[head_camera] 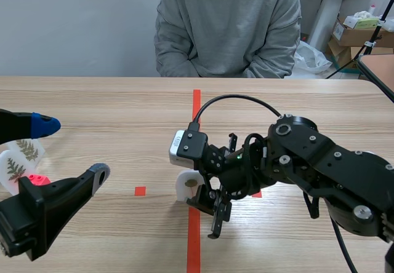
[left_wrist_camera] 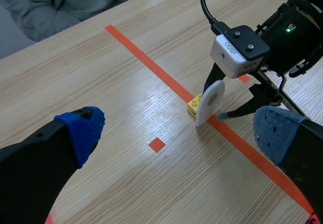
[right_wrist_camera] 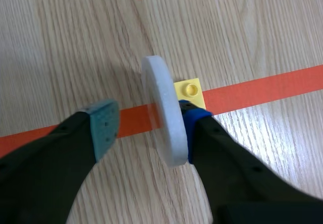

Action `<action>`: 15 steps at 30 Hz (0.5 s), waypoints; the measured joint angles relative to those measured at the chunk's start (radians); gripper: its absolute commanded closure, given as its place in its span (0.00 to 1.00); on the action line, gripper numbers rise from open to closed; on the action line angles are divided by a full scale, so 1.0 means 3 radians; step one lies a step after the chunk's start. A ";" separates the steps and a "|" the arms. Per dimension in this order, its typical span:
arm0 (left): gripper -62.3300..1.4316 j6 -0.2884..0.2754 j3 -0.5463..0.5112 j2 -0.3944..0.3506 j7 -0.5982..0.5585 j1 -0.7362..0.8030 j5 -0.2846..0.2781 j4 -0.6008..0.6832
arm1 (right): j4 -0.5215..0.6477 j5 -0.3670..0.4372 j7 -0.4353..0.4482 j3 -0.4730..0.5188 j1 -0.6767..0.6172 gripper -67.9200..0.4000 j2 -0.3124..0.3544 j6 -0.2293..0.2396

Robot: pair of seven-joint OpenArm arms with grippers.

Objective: Do the leaf sorting experiment

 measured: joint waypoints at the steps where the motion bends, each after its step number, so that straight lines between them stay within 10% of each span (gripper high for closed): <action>1: 0.00 0.0000 0.0000 0.0000 0.0000 0.0000 0.0000 0.0000 | 0.0000 0.0000 0.0000 0.0000 0.0000 0.81 0.0000 0.0000; 15: 0.00 0.0000 0.0000 0.0000 0.0000 0.0000 0.0000 0.0000 | 0.0000 0.0134 0.0000 0.0003 0.0000 0.92 0.0000 0.0001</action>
